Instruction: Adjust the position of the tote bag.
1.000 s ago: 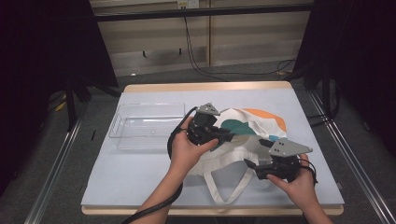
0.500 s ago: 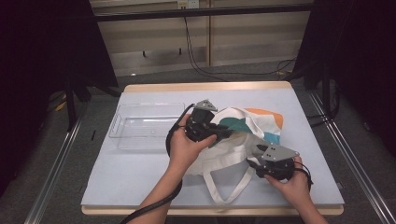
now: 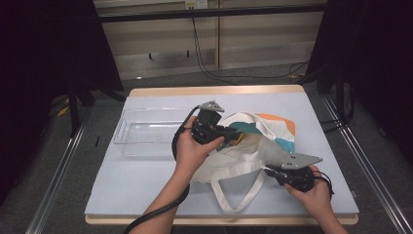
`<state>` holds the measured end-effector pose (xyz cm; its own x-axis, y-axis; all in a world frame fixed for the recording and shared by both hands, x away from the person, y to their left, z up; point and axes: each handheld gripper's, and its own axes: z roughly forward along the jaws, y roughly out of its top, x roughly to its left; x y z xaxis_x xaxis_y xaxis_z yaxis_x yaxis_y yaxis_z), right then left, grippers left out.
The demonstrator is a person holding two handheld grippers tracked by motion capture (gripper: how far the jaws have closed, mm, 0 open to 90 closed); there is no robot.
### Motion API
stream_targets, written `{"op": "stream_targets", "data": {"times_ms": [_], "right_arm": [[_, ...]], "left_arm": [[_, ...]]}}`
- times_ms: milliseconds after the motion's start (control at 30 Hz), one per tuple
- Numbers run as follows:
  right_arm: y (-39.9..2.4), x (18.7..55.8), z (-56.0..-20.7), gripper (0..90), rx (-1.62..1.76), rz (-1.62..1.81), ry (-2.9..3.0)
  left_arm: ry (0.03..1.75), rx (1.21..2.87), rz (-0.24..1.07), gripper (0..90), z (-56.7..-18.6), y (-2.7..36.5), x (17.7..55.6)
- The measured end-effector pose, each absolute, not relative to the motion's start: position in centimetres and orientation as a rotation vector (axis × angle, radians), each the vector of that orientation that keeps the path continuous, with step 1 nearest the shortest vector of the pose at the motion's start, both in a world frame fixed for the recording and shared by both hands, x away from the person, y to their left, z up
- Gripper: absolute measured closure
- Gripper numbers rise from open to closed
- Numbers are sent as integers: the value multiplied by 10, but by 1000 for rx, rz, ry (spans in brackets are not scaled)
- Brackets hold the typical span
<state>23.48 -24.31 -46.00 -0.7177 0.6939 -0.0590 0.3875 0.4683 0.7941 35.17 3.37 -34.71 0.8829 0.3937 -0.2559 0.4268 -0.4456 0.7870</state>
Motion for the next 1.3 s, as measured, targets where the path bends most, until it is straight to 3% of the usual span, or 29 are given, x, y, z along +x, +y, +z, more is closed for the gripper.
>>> {"op": "stream_targets", "data": {"times_ms": [767,1167,1300], "right_arm": [[-249,212,-460,831,874,1202,2408],[-253,214,-444,830,883,1298,2309],[-250,215,-439,830,873,1307,2292]], "left_arm": [[687,2084,132,776,-328,39,404],[702,2074,95,773,-332,42,423],[667,2075,52,690,-335,40,420]]}}
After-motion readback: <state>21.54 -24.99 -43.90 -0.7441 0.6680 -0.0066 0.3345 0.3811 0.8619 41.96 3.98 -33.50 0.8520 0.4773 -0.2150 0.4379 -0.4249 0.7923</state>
